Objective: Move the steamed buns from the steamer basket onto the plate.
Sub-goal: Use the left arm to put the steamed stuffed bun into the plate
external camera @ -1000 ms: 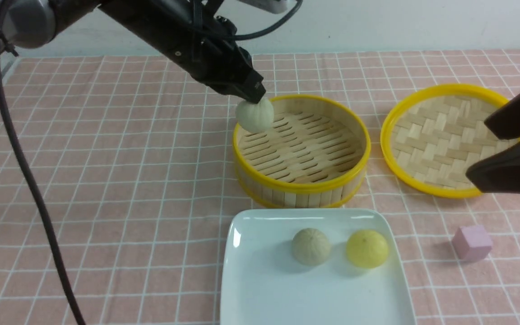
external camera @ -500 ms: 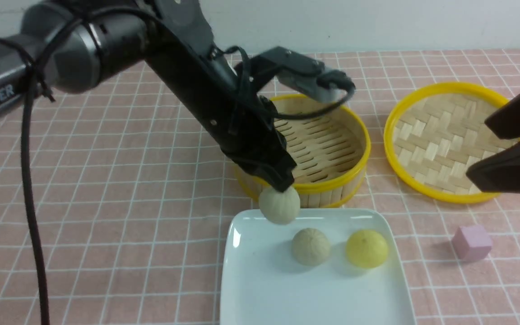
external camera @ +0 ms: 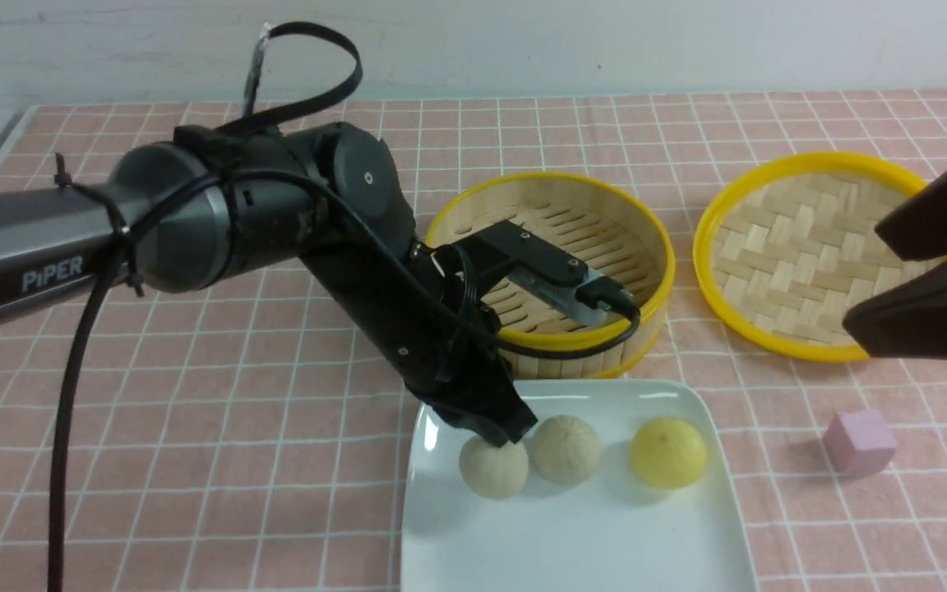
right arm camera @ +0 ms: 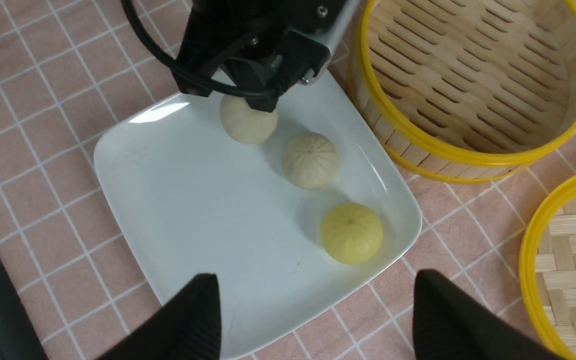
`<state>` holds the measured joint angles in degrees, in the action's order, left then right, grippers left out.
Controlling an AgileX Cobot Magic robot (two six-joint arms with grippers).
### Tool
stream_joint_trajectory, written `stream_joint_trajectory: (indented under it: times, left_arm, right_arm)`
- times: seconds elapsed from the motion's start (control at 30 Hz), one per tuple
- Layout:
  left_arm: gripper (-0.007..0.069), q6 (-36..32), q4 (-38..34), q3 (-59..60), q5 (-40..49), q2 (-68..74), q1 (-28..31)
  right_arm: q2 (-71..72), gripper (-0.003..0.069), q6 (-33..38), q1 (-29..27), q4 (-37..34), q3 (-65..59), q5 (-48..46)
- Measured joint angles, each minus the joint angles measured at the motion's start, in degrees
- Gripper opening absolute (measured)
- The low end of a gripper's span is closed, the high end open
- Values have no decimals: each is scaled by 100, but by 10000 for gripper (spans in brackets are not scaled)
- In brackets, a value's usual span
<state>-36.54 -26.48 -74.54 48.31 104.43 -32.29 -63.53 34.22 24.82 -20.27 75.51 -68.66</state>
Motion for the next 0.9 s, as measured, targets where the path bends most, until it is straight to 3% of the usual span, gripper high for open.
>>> stream_joint_trajectory:
  times: [0.67,0.77,0.9]
  left_arm:
    - [20,5,81,5,-320,372,5]
    - [64,5,201,5,-133,367,5]
    - [225,94,444,5,-51,367,5]
  right_arm:
    - [0,505,0,0,-20,0,-77]
    - [0,505,0,0,-20,0,-109]
    - [0,505,0,0,-20,0,-114]
